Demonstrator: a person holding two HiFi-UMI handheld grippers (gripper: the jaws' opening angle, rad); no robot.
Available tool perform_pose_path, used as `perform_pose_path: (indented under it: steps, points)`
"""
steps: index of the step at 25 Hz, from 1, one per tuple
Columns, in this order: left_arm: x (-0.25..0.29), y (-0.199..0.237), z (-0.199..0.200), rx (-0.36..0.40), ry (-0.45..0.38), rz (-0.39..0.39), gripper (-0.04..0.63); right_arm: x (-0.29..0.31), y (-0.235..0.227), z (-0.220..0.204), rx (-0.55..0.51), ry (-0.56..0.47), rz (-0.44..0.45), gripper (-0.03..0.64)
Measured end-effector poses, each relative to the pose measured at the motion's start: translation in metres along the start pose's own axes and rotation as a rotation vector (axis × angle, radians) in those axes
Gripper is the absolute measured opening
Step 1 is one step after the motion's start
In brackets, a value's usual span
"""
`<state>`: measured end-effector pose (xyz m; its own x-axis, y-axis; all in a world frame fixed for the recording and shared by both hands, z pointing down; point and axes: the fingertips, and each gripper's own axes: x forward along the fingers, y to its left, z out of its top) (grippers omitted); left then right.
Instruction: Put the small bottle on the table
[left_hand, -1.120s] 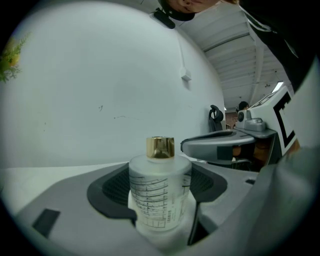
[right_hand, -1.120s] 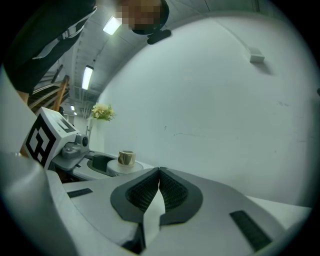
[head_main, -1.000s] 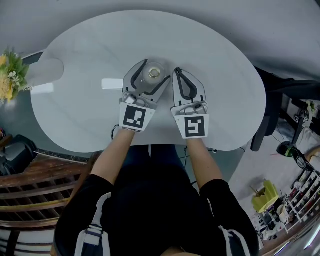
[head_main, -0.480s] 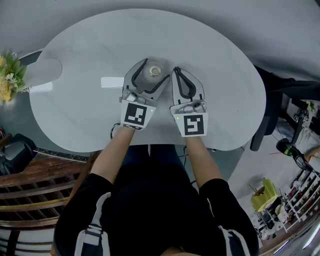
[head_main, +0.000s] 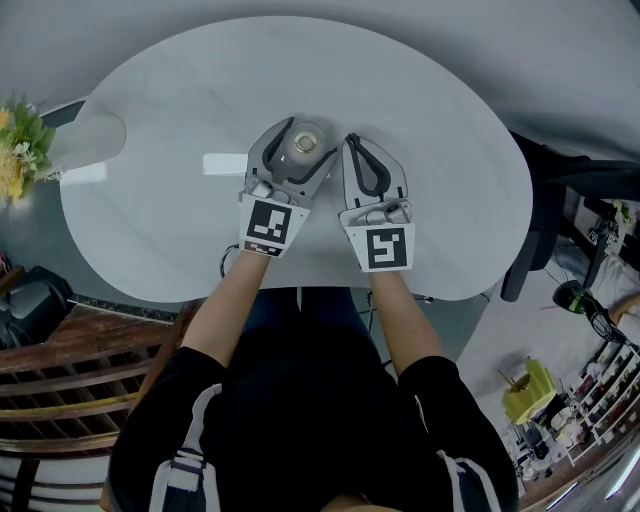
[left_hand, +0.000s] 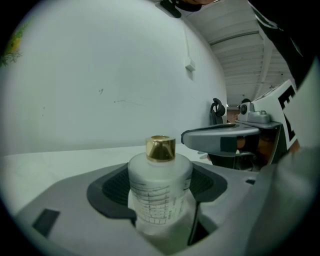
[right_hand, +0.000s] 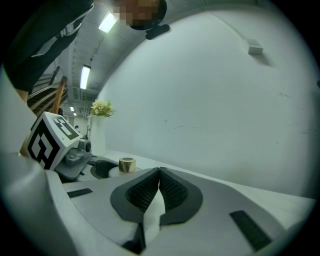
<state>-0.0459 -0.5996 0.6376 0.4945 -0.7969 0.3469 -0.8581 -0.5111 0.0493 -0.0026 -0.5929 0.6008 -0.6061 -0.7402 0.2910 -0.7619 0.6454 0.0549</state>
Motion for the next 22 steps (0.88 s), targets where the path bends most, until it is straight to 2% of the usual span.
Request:
perform_pose_path:
  steps: [8, 15, 22]
  points:
    - [0.001, -0.006, -0.008, 0.049, 0.063, 0.011, 0.336, -0.006, 0.006, 0.006, -0.004, -0.014, 0.001, 0.023]
    - [-0.009, -0.008, -0.013, 0.015, 0.126, 0.003, 0.339, -0.019, 0.011, 0.019, -0.006, -0.028, -0.011, 0.023]
    - [-0.034, -0.013, -0.014, -0.033, 0.132, 0.021, 0.337, -0.036, 0.022, 0.027, 0.004, -0.053, -0.024, 0.023]
